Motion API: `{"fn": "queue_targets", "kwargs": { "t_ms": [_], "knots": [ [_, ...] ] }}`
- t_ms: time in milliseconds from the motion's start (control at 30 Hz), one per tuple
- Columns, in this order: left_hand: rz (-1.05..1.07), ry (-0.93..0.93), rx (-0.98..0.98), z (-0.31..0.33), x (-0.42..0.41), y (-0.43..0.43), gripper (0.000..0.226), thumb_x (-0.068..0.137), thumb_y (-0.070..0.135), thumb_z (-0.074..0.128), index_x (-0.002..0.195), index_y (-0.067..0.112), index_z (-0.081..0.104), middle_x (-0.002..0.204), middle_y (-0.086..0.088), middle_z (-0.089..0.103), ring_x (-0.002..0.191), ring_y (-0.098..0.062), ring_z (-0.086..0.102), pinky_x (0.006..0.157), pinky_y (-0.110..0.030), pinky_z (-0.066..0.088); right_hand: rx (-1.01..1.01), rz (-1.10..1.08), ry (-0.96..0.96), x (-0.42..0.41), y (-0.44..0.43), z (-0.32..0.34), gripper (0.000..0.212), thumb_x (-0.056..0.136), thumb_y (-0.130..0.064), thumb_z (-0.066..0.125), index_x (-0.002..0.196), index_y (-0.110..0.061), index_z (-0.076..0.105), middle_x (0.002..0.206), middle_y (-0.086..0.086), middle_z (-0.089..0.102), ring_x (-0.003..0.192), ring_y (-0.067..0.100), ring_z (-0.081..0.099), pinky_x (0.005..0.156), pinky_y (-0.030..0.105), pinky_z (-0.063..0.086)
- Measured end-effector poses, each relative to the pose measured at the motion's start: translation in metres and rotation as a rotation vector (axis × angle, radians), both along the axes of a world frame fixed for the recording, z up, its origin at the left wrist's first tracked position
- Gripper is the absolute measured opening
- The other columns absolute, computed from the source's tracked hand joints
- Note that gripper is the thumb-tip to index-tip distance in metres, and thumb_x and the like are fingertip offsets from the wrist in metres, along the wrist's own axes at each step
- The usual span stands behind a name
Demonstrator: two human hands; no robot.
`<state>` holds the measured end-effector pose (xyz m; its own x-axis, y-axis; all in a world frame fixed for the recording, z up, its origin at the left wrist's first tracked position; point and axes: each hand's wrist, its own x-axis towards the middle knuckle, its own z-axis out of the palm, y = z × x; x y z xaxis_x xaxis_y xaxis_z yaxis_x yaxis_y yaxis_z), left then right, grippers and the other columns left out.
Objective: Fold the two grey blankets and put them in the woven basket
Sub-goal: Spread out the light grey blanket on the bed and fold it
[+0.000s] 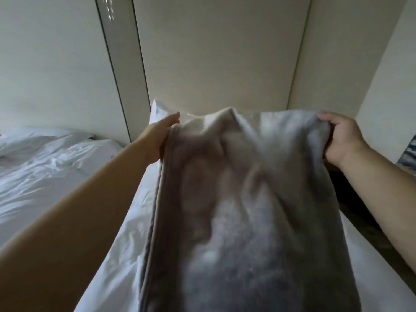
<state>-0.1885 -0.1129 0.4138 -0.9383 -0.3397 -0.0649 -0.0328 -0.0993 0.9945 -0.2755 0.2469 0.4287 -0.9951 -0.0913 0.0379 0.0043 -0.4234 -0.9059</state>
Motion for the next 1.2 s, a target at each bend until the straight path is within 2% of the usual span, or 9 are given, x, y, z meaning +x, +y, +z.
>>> {"fn": "queue_targets", "kwargs": {
  "t_ms": [200,300,400,500,667,767,900,1067,1200],
  "knots": [
    [0.177,-0.480,-0.335,-0.230,0.051,0.020,0.025,0.089,0.016,0.062,0.111,0.006,0.066,0.109,-0.023,0.065,0.095,-0.032,0.062,0.080,-0.035,0.050,0.375,0.026,-0.564,0.045,0.022,-0.233,0.014,0.089,-0.011,0.050,0.089,-0.007,0.064,0.057,0.009,0.069,0.050,0.023,0.066,0.044,0.027,0.053],
    [0.115,-0.866,-0.422,-0.337,0.121,0.033,0.029,0.096,0.013,0.048,0.112,-0.007,0.061,0.118,-0.031,0.058,0.110,-0.042,0.056,0.081,-0.039,0.047,0.637,0.146,-0.984,0.120,0.048,-0.352,0.016,0.091,-0.008,0.044,0.092,0.000,0.058,0.067,0.021,0.060,0.061,0.033,0.057,0.061,0.034,0.050],
    [-0.175,-1.184,-0.482,-0.406,0.204,0.049,0.023,0.098,0.017,0.046,0.087,0.006,0.062,0.104,-0.019,0.059,0.103,-0.032,0.057,0.079,-0.031,0.044,0.804,0.327,-1.280,0.202,0.081,-0.426,0.015,0.088,0.000,0.041,0.080,0.001,0.054,0.061,0.023,0.056,0.055,0.033,0.054,0.058,0.031,0.047],
    [-0.179,-1.355,-0.329,-0.443,0.243,0.057,0.030,0.093,0.032,0.056,0.097,0.003,0.062,0.108,-0.021,0.062,0.090,-0.026,0.055,0.086,-0.036,0.048,0.802,0.374,-1.409,0.238,0.101,-0.462,0.017,0.087,0.000,0.043,0.082,0.003,0.059,0.071,0.024,0.064,0.057,0.032,0.062,0.065,0.034,0.049],
    [0.003,-1.210,-0.005,-0.466,0.214,0.044,0.027,0.086,0.029,0.063,0.091,0.002,0.067,0.103,-0.020,0.067,0.097,-0.035,0.063,0.096,-0.049,0.049,0.534,0.181,-1.303,0.201,0.095,-0.481,0.036,0.094,-0.026,0.050,0.102,0.001,0.072,0.104,0.022,0.071,0.092,0.035,0.070,0.084,0.041,0.050],
    [-0.047,-1.265,0.161,-0.469,0.176,0.043,0.051,0.073,0.041,0.078,0.102,0.001,0.067,0.103,-0.020,0.070,0.099,-0.035,0.066,0.092,-0.047,0.052,0.518,0.111,-1.278,0.163,0.079,-0.480,0.034,0.092,-0.032,0.056,0.091,-0.004,0.075,0.089,0.016,0.075,0.075,0.031,0.072,0.073,0.039,0.050],
    [-0.381,-1.381,0.312,-0.453,0.103,0.034,0.041,0.074,0.024,0.074,0.106,-0.001,0.067,0.104,-0.021,0.071,0.096,-0.030,0.067,0.093,-0.044,0.052,0.589,0.191,-1.216,0.089,0.042,-0.449,0.021,0.087,-0.022,0.059,0.092,-0.003,0.068,0.074,0.017,0.073,0.064,0.029,0.070,0.069,0.036,0.051],
    [-0.080,-0.723,-0.229,-0.383,-0.050,-0.012,0.009,0.091,0.011,0.057,0.088,0.012,0.065,0.097,-0.015,0.066,0.082,-0.023,0.061,0.074,-0.033,0.052,0.317,0.081,-0.729,-0.058,-0.011,-0.353,0.014,0.098,-0.017,0.047,0.096,-0.015,0.060,0.077,0.010,0.071,0.064,0.017,0.071,0.055,0.027,0.058],
    [0.360,-0.256,-0.336,-0.306,-0.175,-0.054,0.009,0.090,0.017,0.052,0.093,0.021,0.060,0.083,-0.002,0.058,0.084,-0.022,0.053,0.075,-0.035,0.045,0.138,-0.038,-0.376,-0.184,-0.039,-0.287,0.026,0.099,-0.014,0.045,0.121,-0.017,0.058,0.107,0.008,0.068,0.096,0.018,0.069,0.075,0.032,0.060]
  ]
}}
